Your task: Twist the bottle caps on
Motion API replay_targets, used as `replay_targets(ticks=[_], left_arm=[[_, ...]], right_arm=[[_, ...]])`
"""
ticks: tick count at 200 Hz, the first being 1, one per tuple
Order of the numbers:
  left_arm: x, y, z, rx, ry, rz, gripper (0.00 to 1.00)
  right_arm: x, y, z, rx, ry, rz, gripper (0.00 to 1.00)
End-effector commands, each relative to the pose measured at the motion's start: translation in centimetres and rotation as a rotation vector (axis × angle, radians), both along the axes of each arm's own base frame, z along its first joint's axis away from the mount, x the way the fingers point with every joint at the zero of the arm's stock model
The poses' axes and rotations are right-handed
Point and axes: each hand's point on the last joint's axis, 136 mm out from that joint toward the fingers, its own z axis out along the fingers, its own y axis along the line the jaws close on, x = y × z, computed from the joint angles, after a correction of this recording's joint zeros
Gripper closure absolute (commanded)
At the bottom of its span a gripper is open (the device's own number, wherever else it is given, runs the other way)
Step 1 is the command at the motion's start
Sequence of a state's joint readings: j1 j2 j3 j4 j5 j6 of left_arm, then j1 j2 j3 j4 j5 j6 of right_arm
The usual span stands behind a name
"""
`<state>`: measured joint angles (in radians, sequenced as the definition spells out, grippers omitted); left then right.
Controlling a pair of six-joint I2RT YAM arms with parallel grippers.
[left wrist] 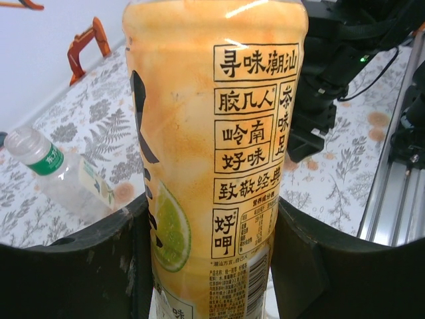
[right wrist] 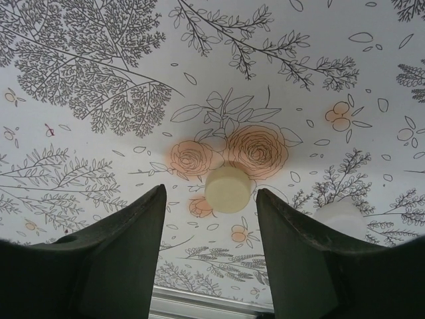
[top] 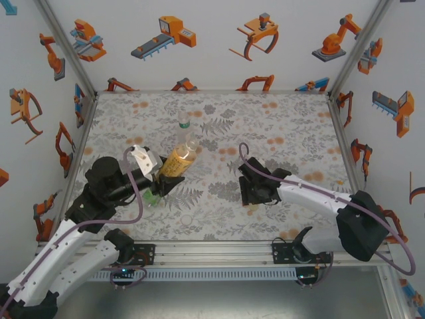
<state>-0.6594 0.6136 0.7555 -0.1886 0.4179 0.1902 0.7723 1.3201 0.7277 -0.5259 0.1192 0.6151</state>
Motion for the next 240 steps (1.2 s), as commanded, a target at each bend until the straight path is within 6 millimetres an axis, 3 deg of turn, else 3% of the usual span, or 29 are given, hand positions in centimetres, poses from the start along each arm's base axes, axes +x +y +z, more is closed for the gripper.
replay_targets(ticks=[1, 152, 240], left_arm=[[0.1, 0.2, 0.5, 0.012, -0.022, 0.007, 1.0], [0.9, -0.8, -0.3, 0.019, 0.049, -0.016, 1.0], [1.2, -0.9, -0.7, 0.023, 0.065, -0.008, 0.99]], right_arm=[[-0.3, -0.9, -0.8, -0.037, 0.002, -0.034, 0.47], [-1.4, -1.2, -3.8, -0.04, 0.058, -0.049, 0.59], [-1.8, -1.5, -3.2, -0.057, 0.082, -0.04, 0.6]])
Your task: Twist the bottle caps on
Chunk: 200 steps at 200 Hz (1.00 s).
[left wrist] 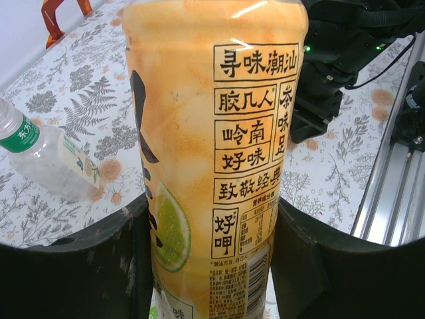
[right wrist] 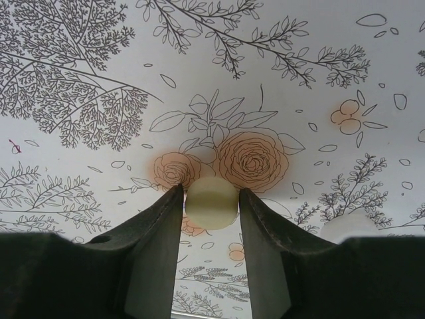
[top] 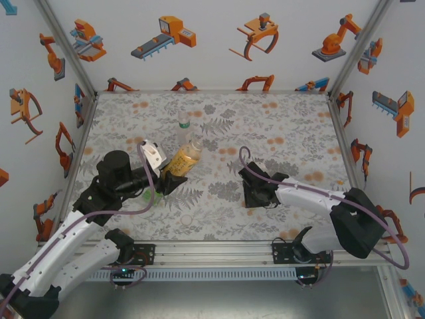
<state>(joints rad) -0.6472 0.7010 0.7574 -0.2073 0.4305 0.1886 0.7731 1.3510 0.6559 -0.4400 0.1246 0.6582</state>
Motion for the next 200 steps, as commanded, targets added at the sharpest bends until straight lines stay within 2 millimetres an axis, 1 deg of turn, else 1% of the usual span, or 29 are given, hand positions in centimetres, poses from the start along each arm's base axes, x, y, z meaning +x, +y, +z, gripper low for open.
replay_targets(ticks=[1, 116, 136, 164, 184, 200], left_arm=[[-0.2, 0.0, 1.9, -0.038, -0.02, -0.006, 0.99], [0.1, 0.3, 1.8, -0.037, -0.017, 0.02, 0.99], [0.1, 0.3, 1.8, -0.036, -0.015, 0.019, 0.99], [0.2, 0.3, 1.6, -0.028, -0.011, 0.025, 0.97], [0.1, 0.4, 1.3, -0.008, -0.01, 0.023, 0.96], [0.2, 0.4, 1.0, 0.009, -0.002, 0.022, 0.96]], right_arm=[[-1.4, -1.0, -0.9, -0.055, 0.068, 0.002, 0.6], [-1.4, -1.0, -0.8, -0.058, 0.067, 0.008, 0.61], [-1.4, -0.9, -0.8, -0.056, 0.065, 0.011, 0.65], [-1.1, -0.8, -0.2, -0.048, 0.047, 0.007, 0.76], [-0.6, -0.6, 0.9, -0.022, 0.008, 0.007, 0.8], [-0.2, 0.1, 2.4, 0.021, -0.033, 0.028, 0.82]])
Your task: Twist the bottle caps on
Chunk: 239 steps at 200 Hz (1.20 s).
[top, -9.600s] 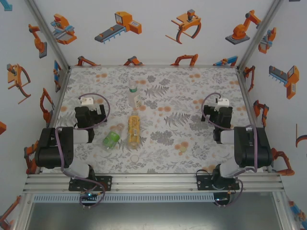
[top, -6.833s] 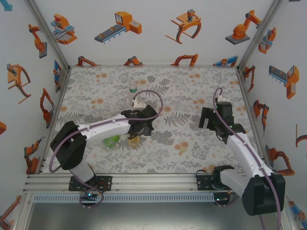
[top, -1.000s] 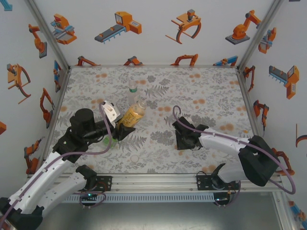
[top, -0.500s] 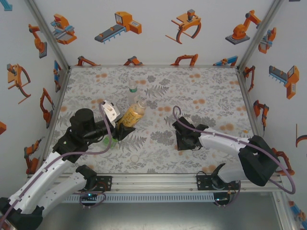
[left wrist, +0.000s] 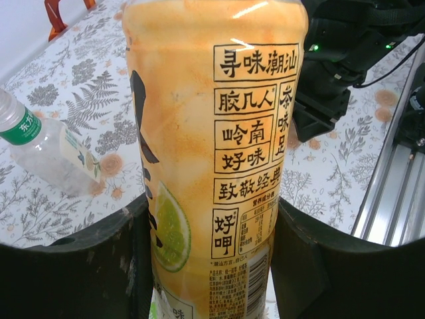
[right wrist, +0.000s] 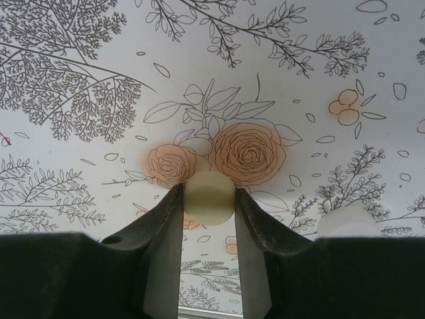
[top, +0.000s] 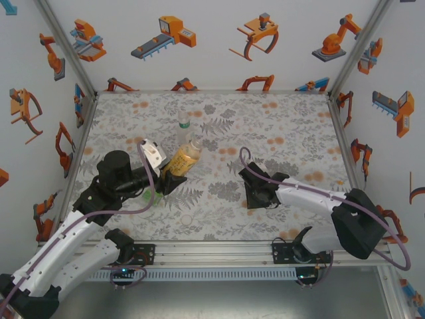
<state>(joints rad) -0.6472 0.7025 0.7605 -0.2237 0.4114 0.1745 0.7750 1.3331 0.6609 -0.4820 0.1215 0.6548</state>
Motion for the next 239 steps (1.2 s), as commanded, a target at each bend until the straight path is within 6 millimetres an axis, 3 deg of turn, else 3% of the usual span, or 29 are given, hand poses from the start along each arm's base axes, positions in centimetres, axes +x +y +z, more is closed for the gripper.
replay_targets(ticks=[1, 30, 60, 99, 130, 160, 195, 239], left_arm=[[0.0, 0.2, 1.3, 0.004, -0.023, 0.0, 0.96], [0.0, -0.3, 0.3, 0.045, 0.016, -0.026, 0.96], [-0.3, -1.0, -0.6, 0.104, 0.046, -0.087, 1.0], [0.1, -2.0, -1.3, 0.048, 0.127, -0.067, 1.0], [-1.0, -2.8, -2.8, -0.028, 0.101, -0.106, 1.0], [-2.7, -3.3, -5.2, 0.017, 0.015, -0.194, 1.0], [-4.3, -4.3, -8.2, 0.121, 0.006, -0.316, 1.0], [-7.4, -7.0, -9.4, 0.172, 0.081, -0.538, 1.0]], right_arm=[[0.4, 0.5, 2.2, 0.036, -0.05, 0.024, 0.82], [1.0, 2.7, 6.0, 0.148, -0.131, 0.134, 0.88], [1.3, 5.1, 11.7, 0.28, -0.266, 0.278, 0.95], [0.7, 6.7, 17.8, 0.403, -0.402, 0.426, 0.97], [-0.9, 7.6, 21.7, 0.522, -0.507, 0.542, 1.0], [-4.7, 8.1, 25.1, 0.63, -0.6, 0.775, 1.0], [-8.6, 7.6, 27.5, 0.669, -0.703, 1.015, 1.0], [-10.9, 7.6, 27.1, 0.64, -0.798, 1.258, 1.0]])
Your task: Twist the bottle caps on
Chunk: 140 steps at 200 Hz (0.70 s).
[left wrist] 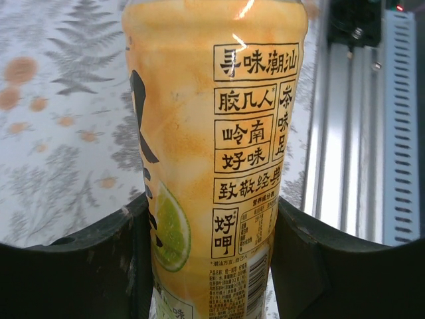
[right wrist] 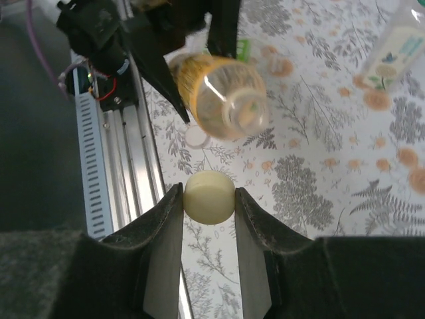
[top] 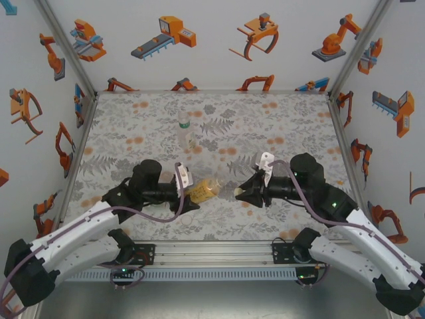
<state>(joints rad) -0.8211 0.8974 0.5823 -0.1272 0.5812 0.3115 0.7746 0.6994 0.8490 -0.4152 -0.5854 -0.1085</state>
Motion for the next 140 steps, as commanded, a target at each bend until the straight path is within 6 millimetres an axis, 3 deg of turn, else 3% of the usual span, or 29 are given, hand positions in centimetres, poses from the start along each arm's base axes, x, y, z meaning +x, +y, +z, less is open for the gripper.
replay_targets(ticks=[1, 28, 59, 140], left_arm=[[-2.2, -1.7, 1.5, -0.018, -0.025, -0.168, 1.0], [-3.2, -2.5, 0.9, 0.036, -0.013, -0.229, 1.0], [-4.1, -2.9, 1.5, 0.019, -0.009, -0.291, 1.0], [-5.7, -3.4, 2.6, 0.0, 0.04, -0.381, 1.0]], right_arm=[[-2.1, 0.1, 0.0, -0.019, -0.127, 0.162, 1.0], [-3.3, 0.1, -0.4, -0.021, -0.223, 0.254, 1.0], [-3.0, -0.2, -1.4, -0.04, -0.278, 0.24, 1.0], [-3.9, -0.3, -0.5, 0.028, -0.353, 0.273, 1.0]])
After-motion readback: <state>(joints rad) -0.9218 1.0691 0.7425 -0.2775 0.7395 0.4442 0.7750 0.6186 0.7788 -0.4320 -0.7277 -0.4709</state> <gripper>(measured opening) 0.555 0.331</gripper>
